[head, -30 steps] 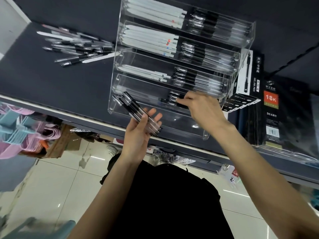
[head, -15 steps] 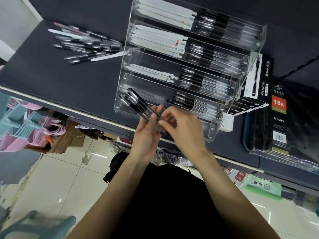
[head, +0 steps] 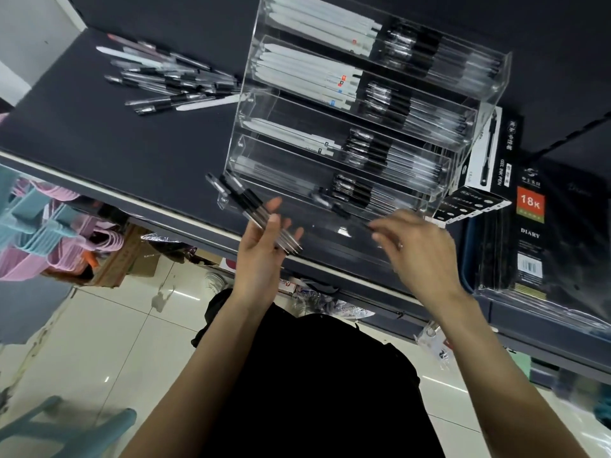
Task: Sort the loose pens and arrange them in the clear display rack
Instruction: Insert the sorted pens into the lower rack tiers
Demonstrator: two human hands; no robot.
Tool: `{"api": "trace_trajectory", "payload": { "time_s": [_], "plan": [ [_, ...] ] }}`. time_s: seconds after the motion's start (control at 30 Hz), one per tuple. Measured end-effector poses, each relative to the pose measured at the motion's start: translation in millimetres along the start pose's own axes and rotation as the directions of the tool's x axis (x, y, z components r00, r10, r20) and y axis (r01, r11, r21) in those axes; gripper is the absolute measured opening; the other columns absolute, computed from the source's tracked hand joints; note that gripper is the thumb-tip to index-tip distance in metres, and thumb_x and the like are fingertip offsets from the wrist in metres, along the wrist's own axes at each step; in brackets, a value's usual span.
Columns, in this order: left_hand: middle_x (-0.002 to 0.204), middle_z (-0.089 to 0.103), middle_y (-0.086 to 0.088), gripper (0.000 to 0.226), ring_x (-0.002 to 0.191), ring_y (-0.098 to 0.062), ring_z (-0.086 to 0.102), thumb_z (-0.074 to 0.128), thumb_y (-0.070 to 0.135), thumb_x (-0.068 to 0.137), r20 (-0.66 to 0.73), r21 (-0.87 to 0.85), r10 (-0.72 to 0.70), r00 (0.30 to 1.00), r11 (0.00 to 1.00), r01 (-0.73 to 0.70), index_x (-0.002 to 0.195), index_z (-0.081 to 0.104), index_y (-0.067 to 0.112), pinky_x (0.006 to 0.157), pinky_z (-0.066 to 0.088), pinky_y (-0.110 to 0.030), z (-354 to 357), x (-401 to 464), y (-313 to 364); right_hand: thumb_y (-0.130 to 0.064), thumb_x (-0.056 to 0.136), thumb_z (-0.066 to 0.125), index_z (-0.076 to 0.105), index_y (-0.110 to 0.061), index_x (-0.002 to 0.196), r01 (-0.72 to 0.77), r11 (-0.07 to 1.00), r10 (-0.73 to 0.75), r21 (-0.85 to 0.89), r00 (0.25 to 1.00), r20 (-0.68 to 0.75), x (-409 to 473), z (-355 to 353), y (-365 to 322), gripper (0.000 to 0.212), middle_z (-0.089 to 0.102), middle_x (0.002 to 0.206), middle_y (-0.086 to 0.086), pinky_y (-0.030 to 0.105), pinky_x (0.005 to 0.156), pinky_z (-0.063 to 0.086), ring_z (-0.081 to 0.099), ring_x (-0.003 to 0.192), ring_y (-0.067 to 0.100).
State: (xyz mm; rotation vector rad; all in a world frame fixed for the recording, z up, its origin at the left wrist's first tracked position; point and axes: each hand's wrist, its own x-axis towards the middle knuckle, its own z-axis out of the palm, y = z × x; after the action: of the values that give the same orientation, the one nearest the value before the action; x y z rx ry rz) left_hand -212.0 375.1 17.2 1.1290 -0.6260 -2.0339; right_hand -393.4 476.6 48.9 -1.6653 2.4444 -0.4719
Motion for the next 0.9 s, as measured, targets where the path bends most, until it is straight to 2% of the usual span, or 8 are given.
{"api": "trace_trajectory", "payload": {
  "time_s": [0.1, 0.17, 0.4, 0.57, 0.67, 0.73, 0.8, 0.9],
  "plan": [
    [0.085, 0.055, 0.001, 0.028, 0.081, -0.006, 0.06, 0.044, 0.01, 0.1, -0.035, 0.0, 0.026, 0.999, 1.0, -0.026, 0.124, 0.057, 0.009, 0.092, 0.053, -0.035, -7.6, 2.8, 3.6, -0.021, 0.094, 0.057, 0.069, -0.026, 0.107, 0.049, 0.969, 0.005, -0.24, 0.976, 0.218, -8.2, 13.8, 10.0, 0.018, 0.067, 0.098, -0.007, 0.037, 0.066, 0.057, 0.068, 0.081, 0.02],
    [0.079, 0.058, 0.003, 0.026, 0.078, -0.005, 0.061, 0.043, 0.009, 0.1, -0.043, -0.006, 0.034, 0.999, 0.999, -0.034, 0.122, 0.058, 0.011, 0.092, 0.053, -0.034, -9.3, 2.8, 3.8, -0.015, 0.093, 0.058, 0.067, -0.027, 0.107, 0.088, 0.949, -0.003, -0.304, 0.963, 0.269, -4.4, 22.5, 13.8, 0.02, 0.068, 0.095, -0.006, 0.035, 0.065, 0.056, 0.068, 0.079, 0.02],
    [0.073, 0.058, 0.005, 0.029, 0.079, -0.007, 0.058, 0.04, 0.008, 0.101, -0.012, -0.053, 0.007, 1.0, 0.999, -0.007, 0.126, 0.054, 0.009, 0.092, 0.054, -0.035, -10.5, -1.8, 3.2, -0.003, 0.089, 0.058, 0.068, -0.025, 0.109, 0.169, 0.927, -0.005, -0.335, 0.898, 0.44, 11.1, 34.8, 25.4, 0.031, 0.068, 0.103, -0.001, 0.037, 0.078, 0.054, 0.065, 0.093, 0.024],
    [0.08, 0.063, 0.004, 0.029, 0.087, -0.009, 0.063, 0.04, 0.009, 0.1, 0.02, -0.084, -0.032, 0.999, 0.996, 0.034, 0.125, 0.055, 0.009, 0.094, 0.053, -0.038, -6.3, -3.4, 1.1, 0.004, 0.088, 0.051, 0.064, -0.02, 0.118, 0.222, 0.905, -0.038, -0.362, 0.891, 0.452, 7.1, 23.3, 15.2, 0.04, 0.065, 0.109, 0.001, 0.039, 0.081, 0.053, 0.065, 0.095, 0.025],
    [0.1, 0.065, 0.0, 0.029, 0.105, -0.016, 0.063, 0.039, 0.009, 0.1, 0.058, -0.086, -0.061, 0.996, 0.994, 0.066, 0.123, 0.057, 0.01, 0.094, 0.053, -0.038, -1.3, -6.4, -3.0, -0.013, 0.096, 0.051, 0.064, -0.023, 0.119, 0.121, 0.991, -0.108, -0.06, 0.977, 0.183, 4.1, 12.1, -10.6, 0.028, 0.068, 0.11, -0.003, 0.038, 0.081, 0.054, 0.067, 0.089, 0.018],
    [0.116, 0.066, -0.002, 0.029, 0.115, -0.02, 0.061, 0.039, 0.009, 0.1, 0.093, -0.074, -0.079, 0.993, 0.994, 0.086, 0.121, 0.058, 0.012, 0.094, 0.053, -0.038, 4.0, -10.4, -5.8, -0.022, 0.093, 0.06, 0.069, -0.022, 0.109, 0.076, 0.969, -0.09, 0.235, 0.995, 0.051, 7.1, 10.0, -34.4, 0.019, 0.07, 0.101, -0.008, 0.022, 0.075, 0.053, 0.064, 0.076, 0.002],
    [0.123, 0.065, -0.005, 0.03, 0.117, -0.023, 0.06, 0.039, 0.01, 0.099, 0.149, -0.037, -0.088, 0.985, 0.995, 0.094, 0.122, 0.059, 0.014, 0.097, 0.051, -0.037, 9.8, -14.3, -7.8, -0.024, 0.085, 0.069, 0.07, -0.021, 0.105, -0.012, 0.896, -0.042, 0.443, 0.993, 0.112, 10.9, 14.2, -53.3, 0.02, 0.071, 0.093, -0.011, 0.01, 0.071, 0.048, 0.061, 0.074, -0.005],
    [0.128, 0.06, -0.015, 0.034, 0.118, -0.028, 0.057, 0.043, 0.013, 0.096, 0.234, 0.003, -0.089, 0.968, 0.996, 0.091, 0.127, 0.056, 0.014, 0.102, 0.045, -0.042, 12.9, -17.2, -7.6, -0.021, 0.08, 0.075, 0.066, -0.022, 0.106, -0.151, 0.788, 0.002, 0.597, 0.97, 0.243, 15.5, 18.8, -62.6, 0.028, 0.07, 0.087, -0.012, 0.01, 0.075, 0.048, 0.065, 0.079, 0.0]
  ]
}}
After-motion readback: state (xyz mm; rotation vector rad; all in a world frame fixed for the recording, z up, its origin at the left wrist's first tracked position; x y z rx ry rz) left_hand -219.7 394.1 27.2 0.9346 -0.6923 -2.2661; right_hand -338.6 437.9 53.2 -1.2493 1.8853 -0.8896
